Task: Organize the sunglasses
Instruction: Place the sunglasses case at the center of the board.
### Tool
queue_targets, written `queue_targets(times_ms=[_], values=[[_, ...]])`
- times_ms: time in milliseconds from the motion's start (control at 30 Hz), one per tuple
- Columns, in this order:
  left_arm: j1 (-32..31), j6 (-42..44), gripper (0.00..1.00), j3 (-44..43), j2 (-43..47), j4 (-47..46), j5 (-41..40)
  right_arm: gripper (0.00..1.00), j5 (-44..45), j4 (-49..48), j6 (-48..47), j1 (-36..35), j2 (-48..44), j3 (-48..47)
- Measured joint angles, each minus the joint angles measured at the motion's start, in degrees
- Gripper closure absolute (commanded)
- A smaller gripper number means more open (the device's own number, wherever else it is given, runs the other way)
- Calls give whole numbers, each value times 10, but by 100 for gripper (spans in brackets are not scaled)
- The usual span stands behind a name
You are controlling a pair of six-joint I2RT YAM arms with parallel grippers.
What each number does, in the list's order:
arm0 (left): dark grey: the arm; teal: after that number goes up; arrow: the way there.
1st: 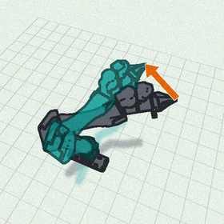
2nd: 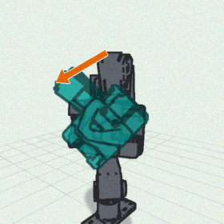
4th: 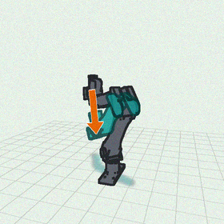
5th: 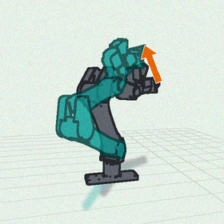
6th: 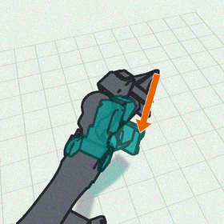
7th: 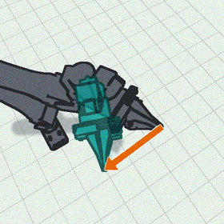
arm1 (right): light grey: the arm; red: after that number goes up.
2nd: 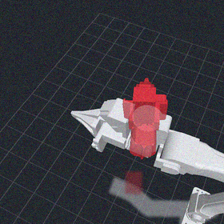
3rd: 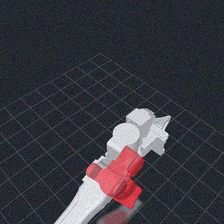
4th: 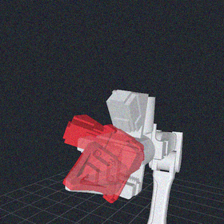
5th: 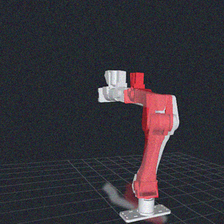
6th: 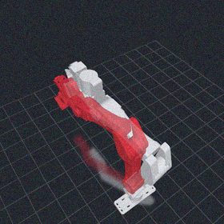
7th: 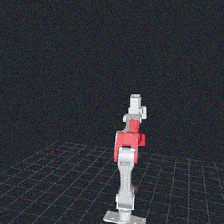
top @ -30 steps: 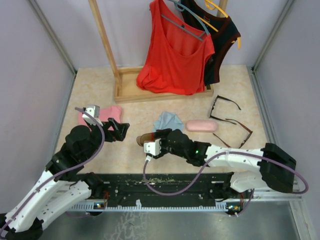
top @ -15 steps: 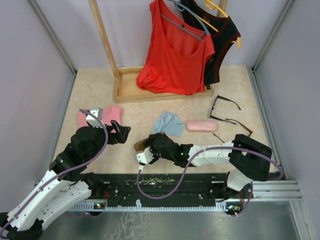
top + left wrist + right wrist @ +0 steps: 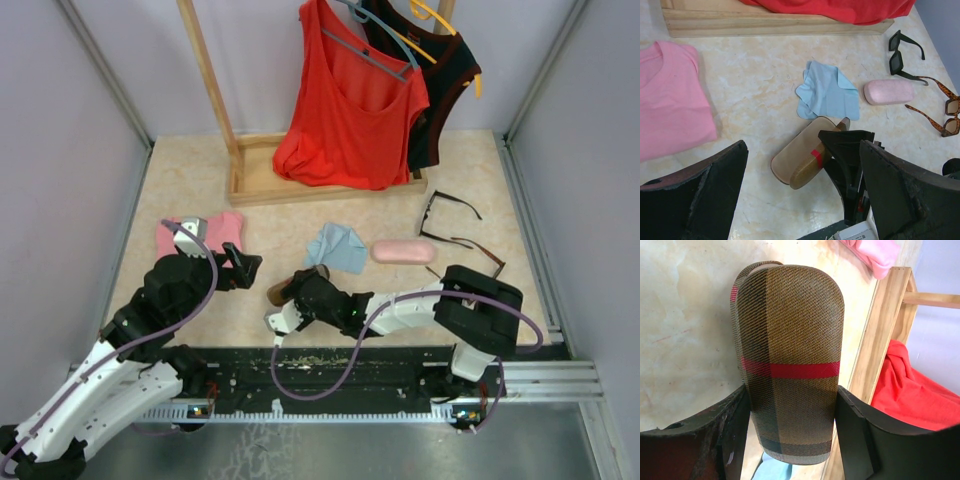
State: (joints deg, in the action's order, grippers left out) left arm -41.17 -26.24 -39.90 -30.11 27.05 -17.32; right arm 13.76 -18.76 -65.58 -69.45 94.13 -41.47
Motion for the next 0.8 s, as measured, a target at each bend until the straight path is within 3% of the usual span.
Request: queue_targets(times_ms=[167,433,733,800], values=[[0,-1,2,3,0,0,1,69,2,4,2,-3,5,-18],[0,-1,2,6,0,0,4,66,5,5,2,-9,24,-26],[0,-1,2,14,0,0,4,48,5,10,7,-15,24,-25],[0,-1,2,16,0,0,4,40,5,12,8,-17,24,-24]])
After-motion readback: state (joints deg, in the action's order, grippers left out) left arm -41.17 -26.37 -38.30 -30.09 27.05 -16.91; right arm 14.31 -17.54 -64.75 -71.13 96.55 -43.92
